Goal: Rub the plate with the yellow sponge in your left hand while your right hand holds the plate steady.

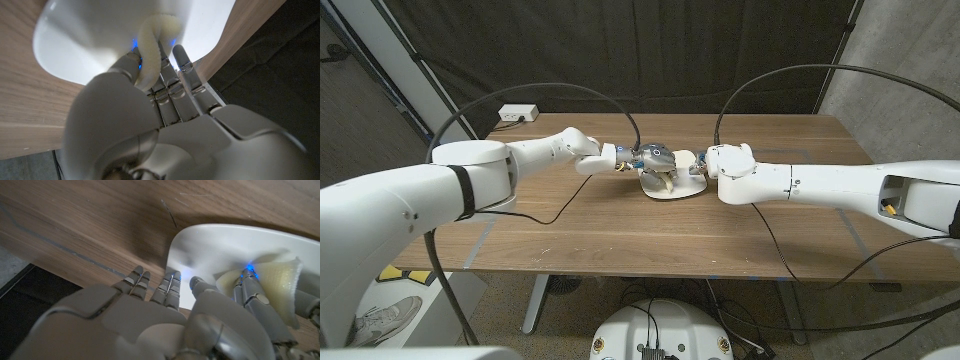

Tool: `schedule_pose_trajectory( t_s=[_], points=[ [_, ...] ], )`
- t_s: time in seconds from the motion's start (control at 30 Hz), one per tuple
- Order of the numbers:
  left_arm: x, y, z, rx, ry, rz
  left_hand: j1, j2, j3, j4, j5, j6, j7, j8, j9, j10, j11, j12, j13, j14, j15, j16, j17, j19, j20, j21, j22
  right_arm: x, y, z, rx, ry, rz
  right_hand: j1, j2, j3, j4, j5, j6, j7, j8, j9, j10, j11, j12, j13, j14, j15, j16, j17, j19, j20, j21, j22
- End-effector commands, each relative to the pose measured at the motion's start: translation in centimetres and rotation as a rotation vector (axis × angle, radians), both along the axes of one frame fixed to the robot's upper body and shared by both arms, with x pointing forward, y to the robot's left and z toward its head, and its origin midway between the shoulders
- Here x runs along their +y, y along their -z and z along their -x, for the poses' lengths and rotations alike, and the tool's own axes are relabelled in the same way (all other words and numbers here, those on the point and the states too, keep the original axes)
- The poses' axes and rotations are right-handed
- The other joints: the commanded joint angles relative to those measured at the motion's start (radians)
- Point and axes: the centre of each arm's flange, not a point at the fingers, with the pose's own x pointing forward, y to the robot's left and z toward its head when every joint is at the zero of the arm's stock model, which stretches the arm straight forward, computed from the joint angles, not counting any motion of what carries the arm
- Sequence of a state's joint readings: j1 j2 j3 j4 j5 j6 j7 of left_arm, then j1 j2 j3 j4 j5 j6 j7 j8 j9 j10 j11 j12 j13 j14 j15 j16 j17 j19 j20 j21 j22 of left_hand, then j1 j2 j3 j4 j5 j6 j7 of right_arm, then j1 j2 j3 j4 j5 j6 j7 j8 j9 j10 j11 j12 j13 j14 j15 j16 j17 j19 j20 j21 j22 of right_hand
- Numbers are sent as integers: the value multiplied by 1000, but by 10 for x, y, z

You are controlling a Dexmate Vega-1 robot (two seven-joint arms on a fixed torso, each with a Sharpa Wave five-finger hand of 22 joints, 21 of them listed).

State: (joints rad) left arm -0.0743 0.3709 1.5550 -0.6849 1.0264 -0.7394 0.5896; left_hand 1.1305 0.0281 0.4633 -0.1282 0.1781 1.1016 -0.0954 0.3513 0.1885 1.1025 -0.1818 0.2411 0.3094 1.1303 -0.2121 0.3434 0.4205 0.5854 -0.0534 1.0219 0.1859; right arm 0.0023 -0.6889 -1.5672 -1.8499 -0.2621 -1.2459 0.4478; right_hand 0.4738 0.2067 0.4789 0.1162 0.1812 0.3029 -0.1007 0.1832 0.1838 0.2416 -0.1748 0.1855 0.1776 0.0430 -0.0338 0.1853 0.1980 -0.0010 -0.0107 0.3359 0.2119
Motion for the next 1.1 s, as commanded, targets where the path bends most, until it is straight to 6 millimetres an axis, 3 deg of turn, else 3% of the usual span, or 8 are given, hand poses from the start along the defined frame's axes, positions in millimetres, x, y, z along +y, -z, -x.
schedule_pose_trajectory(
  t_s=[0.03, 0.7, 1.1],
  points=[
    [-3, -6, 14, 10, 46, 29, 8, 3, 0, 0, 4, 20, -8, 5, 5, 9, -12, -3, 3, 8, -25, -4, 2, -5, -118, 7, 3, -2, -1, -1, 3, 12, -1, -9, -2, 3, 9, -3, -2, 0, 0, 2, 3, 6, 9, 3, -12, -32, 7, 1, -9, -3, -6, 5],
    [21, -59, 19, -213, 38, 251, 11, 3, 0, 0, 4, 23, -6, 2, 6, 11, -11, -5, 7, 11, -25, -9, 5, -4, -116, 13, 2, -5, -3, -3, -5, 6, -10, -15, -8, 4, 13, -4, -14, 3, -2, 2, -6, 10, 8, 3, -15, -33, 9, -1, -9, -2, -5, 6],
    [44, -97, 33, -337, 53, 407, 12, 3, -1, 1, 4, 26, -6, 0, 6, 15, -12, -6, 7, 17, -25, -9, 8, -3, -115, 17, 2, -4, -5, 0, -13, 7, -3, -19, -10, 2, 15, -5, -20, 4, -2, 2, -12, 9, 7, 3, -17, -30, 9, -1, -9, -1, -4, 6]
  ],
)
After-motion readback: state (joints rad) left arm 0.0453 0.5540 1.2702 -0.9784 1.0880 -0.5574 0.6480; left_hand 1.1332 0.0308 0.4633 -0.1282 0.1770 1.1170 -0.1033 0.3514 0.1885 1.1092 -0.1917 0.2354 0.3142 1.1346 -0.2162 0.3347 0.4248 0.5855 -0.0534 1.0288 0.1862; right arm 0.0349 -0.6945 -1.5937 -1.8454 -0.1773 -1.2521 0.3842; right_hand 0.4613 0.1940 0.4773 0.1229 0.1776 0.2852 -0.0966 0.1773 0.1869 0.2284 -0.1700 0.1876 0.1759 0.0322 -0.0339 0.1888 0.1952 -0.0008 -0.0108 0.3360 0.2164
